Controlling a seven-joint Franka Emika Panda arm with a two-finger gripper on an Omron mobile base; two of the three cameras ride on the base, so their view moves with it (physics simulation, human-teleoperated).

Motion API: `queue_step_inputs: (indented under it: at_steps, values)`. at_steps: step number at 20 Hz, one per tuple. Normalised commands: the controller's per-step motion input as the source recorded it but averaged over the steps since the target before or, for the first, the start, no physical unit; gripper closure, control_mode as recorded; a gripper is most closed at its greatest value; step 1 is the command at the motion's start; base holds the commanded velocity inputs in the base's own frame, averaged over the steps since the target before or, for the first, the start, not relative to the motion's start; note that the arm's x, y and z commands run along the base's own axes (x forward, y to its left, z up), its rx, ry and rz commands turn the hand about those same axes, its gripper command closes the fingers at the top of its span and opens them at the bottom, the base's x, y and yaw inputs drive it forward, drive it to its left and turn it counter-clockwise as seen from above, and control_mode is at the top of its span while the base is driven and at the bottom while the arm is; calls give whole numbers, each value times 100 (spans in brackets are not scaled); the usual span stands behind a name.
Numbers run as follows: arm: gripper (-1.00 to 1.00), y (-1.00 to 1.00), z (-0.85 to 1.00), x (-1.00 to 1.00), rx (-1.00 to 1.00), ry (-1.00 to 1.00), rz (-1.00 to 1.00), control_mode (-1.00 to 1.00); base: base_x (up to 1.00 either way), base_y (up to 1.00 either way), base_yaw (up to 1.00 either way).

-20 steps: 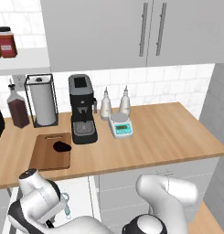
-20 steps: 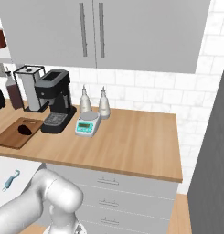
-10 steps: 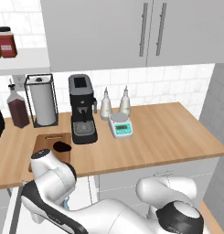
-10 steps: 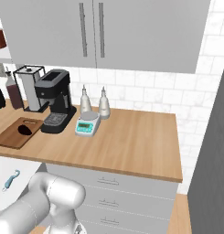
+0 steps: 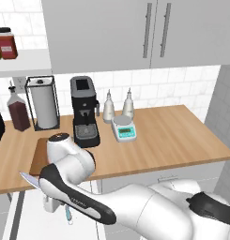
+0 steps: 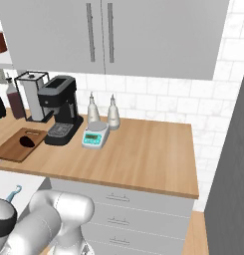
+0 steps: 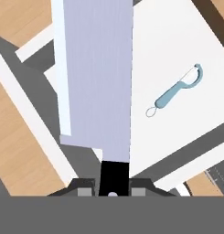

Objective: Place the appropriate cutting tool for cutting the avocado skin on the cutting board.

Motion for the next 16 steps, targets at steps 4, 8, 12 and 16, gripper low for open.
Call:
queue_step_inputs:
  at_steps: [4, 8, 12, 16]
  values:
    - [100, 5, 6, 100, 10, 0, 7, -100, 0, 0, 0]
    - [100, 24, 0, 100, 4, 5, 3, -100, 0, 0, 0]
    - [100, 34, 0, 98, 0, 6, 3, -100, 0, 0, 0]
    - [100, 34, 0, 80, -1, 5, 2, -100, 0, 0, 0]
